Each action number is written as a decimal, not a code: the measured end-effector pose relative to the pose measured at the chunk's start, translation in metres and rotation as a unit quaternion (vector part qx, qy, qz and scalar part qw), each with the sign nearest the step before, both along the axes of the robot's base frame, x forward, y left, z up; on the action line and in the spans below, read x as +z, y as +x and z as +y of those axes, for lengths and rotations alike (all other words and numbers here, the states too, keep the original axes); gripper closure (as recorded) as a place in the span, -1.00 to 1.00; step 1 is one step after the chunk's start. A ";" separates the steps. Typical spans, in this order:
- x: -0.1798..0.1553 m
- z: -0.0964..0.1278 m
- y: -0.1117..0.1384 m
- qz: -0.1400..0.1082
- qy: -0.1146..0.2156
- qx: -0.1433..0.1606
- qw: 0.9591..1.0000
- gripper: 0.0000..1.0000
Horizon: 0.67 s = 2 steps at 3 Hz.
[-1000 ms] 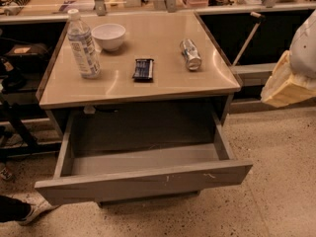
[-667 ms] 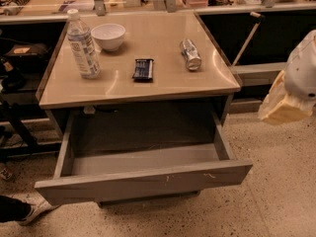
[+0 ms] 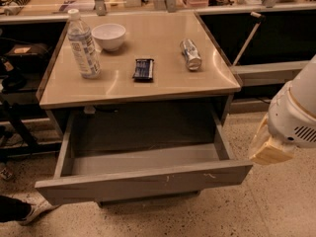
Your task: Close top drawer
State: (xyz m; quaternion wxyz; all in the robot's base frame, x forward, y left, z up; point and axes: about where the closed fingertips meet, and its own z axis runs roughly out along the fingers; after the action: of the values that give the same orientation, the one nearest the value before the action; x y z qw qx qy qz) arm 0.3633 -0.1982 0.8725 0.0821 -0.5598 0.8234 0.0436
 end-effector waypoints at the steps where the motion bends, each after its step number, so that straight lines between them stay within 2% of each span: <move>1: 0.000 0.000 0.000 0.000 0.000 0.000 1.000 1.00; 2: -0.024 0.000 -0.011 0.019 -0.005 -0.013 1.000 1.00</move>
Offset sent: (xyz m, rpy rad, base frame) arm -0.0323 -0.0005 -0.0686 -0.0287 0.1164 -0.0736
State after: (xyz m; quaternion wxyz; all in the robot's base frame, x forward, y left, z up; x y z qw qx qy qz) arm 0.3523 -0.1980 0.8486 0.0641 -0.5487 0.8321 0.0492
